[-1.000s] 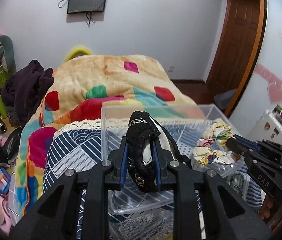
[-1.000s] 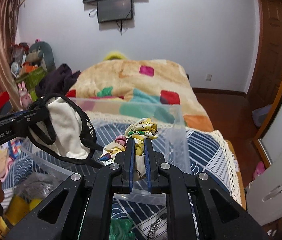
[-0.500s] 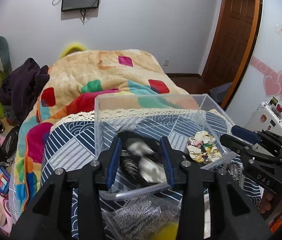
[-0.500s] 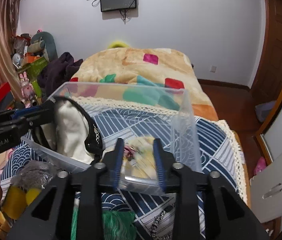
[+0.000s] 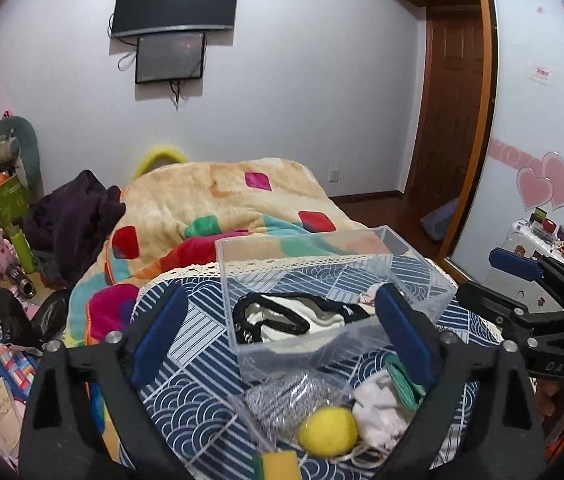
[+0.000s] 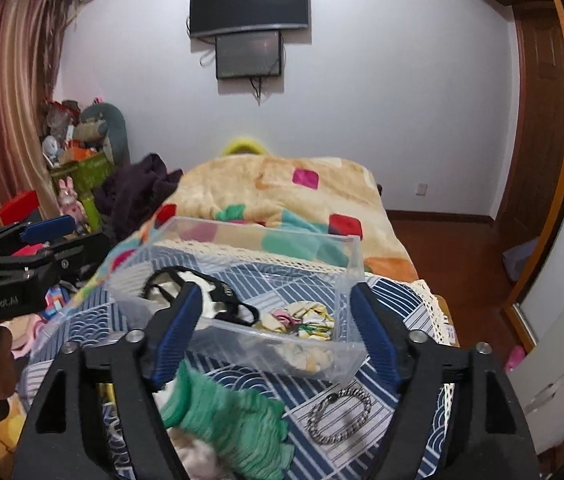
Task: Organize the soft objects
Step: 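Grasp the yellow sponge with the left tool while the right tool grasps the green knitted sock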
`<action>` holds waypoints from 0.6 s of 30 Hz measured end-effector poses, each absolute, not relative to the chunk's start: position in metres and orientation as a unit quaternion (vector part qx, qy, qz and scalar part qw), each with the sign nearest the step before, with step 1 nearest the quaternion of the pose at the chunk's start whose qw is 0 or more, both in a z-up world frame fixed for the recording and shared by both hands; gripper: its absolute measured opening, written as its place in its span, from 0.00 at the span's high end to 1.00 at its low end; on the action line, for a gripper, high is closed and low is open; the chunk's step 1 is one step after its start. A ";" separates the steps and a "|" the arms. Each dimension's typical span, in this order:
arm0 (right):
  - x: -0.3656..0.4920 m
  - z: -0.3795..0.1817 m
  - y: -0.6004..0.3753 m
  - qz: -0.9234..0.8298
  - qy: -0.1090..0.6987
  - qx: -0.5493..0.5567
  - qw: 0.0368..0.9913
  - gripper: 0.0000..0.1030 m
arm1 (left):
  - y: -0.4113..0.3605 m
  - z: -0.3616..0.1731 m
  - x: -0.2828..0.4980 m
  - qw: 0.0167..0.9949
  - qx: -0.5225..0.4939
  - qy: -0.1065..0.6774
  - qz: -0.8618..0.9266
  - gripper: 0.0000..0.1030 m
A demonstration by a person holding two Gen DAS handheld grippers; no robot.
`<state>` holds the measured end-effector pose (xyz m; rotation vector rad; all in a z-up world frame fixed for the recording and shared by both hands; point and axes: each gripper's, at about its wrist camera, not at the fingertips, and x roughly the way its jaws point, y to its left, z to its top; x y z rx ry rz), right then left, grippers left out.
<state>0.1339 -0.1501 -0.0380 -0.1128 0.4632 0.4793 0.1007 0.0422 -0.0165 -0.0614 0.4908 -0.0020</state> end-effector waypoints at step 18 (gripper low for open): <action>0.118 -0.100 -0.132 0.266 0.299 -0.047 0.915 0.18 | 0.038 -0.091 0.056 0.947 -0.027 0.318 0.016 0.03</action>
